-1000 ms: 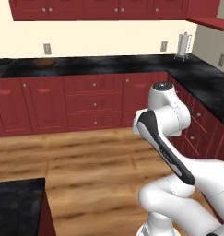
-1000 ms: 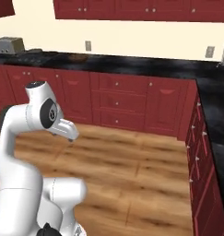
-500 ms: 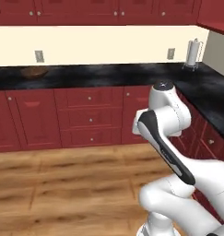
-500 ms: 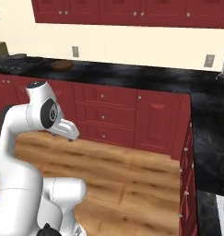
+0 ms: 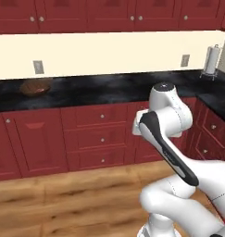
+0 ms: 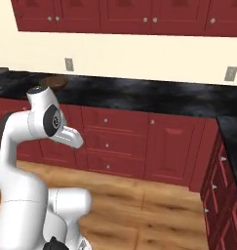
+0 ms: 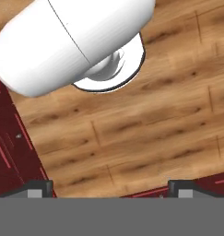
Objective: Place one of the steaks on the plate and the other in the bowl. Then place the bowl in the fridge.
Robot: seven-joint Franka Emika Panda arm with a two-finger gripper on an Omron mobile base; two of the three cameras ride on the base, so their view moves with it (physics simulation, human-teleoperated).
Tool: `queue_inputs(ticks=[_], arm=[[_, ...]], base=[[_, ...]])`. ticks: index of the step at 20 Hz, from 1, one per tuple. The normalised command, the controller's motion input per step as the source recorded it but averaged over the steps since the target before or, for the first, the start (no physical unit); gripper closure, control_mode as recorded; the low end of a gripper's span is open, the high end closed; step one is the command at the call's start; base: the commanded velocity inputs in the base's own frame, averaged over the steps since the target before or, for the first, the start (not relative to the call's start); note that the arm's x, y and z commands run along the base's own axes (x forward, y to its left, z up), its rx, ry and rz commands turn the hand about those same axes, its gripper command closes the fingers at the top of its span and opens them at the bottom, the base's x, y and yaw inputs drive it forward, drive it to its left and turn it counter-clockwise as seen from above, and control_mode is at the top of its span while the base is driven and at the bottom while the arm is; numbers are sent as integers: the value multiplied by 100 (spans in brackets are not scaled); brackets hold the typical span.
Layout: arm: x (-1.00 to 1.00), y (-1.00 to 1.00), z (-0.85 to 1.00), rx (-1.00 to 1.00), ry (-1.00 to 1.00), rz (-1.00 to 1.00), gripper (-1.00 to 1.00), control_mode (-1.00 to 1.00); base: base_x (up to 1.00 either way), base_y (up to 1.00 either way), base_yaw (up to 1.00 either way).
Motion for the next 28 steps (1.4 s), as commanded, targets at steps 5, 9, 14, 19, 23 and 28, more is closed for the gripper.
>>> queue_inputs(ticks=[5, 9, 14, 19, 23, 28], arm=[[0, 0, 0, 0, 0, 0, -100, 100], [0, 0, 0, 0, 0, 0, -100, 100], [0, 0, 0, 0, 0, 0, -100, 100], [0, 0, 0, 0, 0, 0, -100, 100], [0, 0, 0, 0, 0, 0, -100, 100], [0, 0, 0, 0, 0, 0, -100, 100]], base=[[100, 22, -10], [88, 7, 9], [76, 89, -1], [78, 100, -1], [19, 70, 0], [10, 5, 0]])
